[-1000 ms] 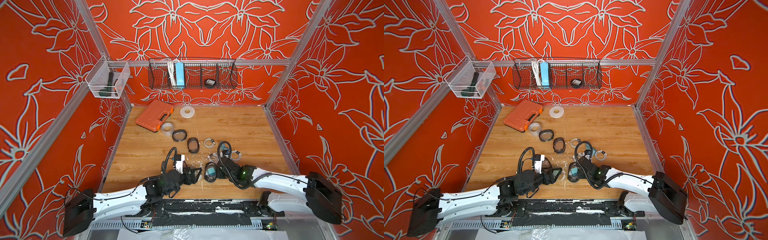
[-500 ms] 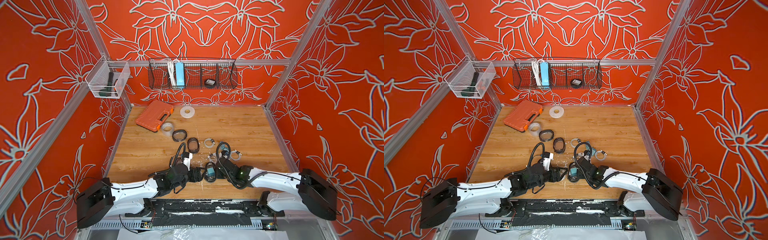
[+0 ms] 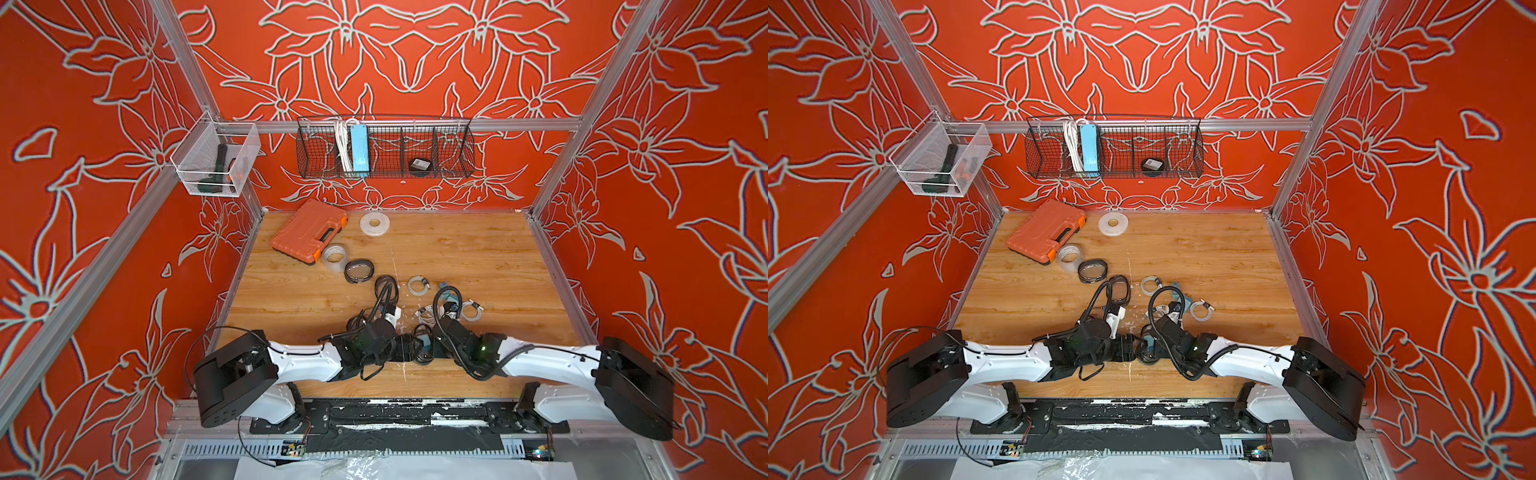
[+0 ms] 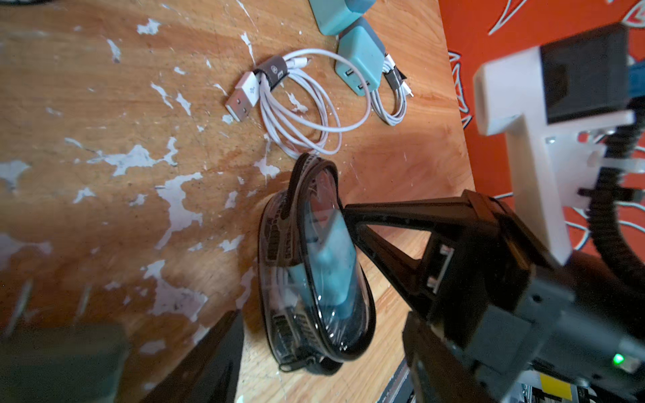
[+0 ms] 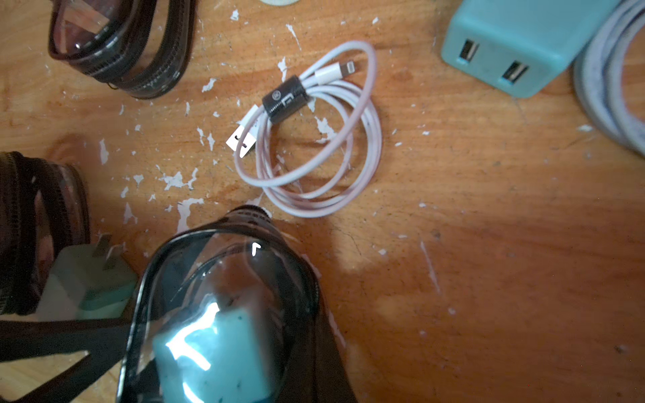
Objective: Pack away charging kits
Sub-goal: Pick up the storage bag at the center of the board.
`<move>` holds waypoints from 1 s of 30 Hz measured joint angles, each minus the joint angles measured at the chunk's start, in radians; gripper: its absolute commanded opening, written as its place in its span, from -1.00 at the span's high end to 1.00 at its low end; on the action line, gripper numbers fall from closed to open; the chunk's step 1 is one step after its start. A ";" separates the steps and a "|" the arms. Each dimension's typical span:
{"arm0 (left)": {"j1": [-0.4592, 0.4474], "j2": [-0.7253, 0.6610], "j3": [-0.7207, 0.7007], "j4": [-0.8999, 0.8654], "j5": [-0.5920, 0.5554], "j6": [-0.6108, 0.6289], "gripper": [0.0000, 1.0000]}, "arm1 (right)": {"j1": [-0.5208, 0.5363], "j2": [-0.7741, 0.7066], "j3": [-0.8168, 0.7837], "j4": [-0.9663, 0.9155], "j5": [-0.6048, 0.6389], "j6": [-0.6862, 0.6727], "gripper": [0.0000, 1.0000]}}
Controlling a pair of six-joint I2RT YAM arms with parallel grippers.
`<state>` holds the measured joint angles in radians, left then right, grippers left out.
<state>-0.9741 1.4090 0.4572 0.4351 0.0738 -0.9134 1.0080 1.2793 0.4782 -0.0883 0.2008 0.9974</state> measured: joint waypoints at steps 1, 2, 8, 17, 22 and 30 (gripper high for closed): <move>0.003 0.014 0.005 0.004 0.005 0.000 -0.35 | 0.000 0.000 -0.001 0.002 0.000 0.000 0.98; 0.006 0.023 0.007 0.007 0.011 -0.001 -0.34 | 0.000 0.001 -0.001 0.003 0.000 0.000 0.98; 0.031 0.095 0.014 0.027 0.047 -0.004 -0.33 | 0.001 0.010 -0.001 0.012 0.000 0.000 1.00; 0.048 0.169 0.048 0.094 0.106 -0.005 -0.43 | 0.002 0.031 -0.001 0.034 0.000 0.000 1.00; 0.054 0.200 0.053 0.142 0.130 -0.007 -0.39 | 0.003 0.045 -0.001 0.048 0.000 0.000 1.00; 0.064 0.235 0.065 0.170 0.145 -0.017 -0.28 | 0.003 0.051 -0.001 0.055 0.001 0.000 1.00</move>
<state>-0.9096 1.6436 0.5224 0.6052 0.2192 -0.9306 1.0107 1.3304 0.4774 -0.0338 0.2016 0.9974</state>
